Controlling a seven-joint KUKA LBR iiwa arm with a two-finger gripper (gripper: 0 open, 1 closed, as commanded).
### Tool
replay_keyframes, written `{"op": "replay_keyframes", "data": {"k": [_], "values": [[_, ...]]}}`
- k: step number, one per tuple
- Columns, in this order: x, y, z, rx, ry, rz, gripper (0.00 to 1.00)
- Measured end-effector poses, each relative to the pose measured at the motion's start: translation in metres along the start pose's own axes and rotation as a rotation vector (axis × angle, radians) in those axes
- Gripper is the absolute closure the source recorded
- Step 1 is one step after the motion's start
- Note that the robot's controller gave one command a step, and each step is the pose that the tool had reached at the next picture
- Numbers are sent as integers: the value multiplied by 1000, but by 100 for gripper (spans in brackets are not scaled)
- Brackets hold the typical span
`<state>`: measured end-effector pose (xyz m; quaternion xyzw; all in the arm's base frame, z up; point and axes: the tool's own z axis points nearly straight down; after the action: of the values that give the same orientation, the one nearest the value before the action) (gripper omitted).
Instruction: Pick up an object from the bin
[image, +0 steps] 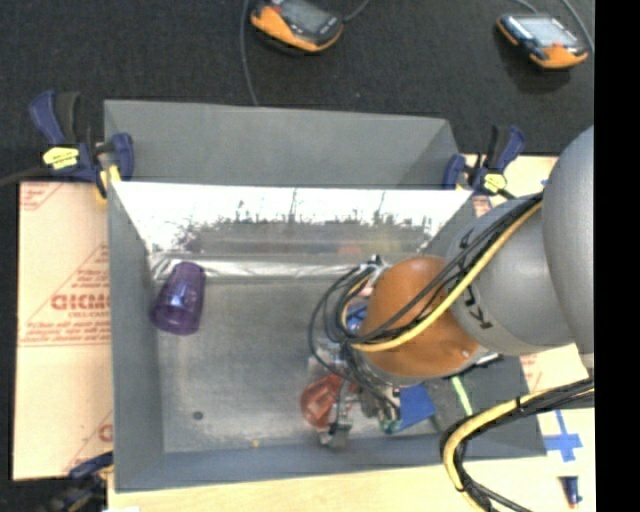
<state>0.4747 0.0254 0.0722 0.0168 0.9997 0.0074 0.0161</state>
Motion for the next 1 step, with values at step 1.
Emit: {"op": "replay_keyframes", "data": {"k": [1], "values": [[0, 0, 0, 0, 0, 1, 100]]}}
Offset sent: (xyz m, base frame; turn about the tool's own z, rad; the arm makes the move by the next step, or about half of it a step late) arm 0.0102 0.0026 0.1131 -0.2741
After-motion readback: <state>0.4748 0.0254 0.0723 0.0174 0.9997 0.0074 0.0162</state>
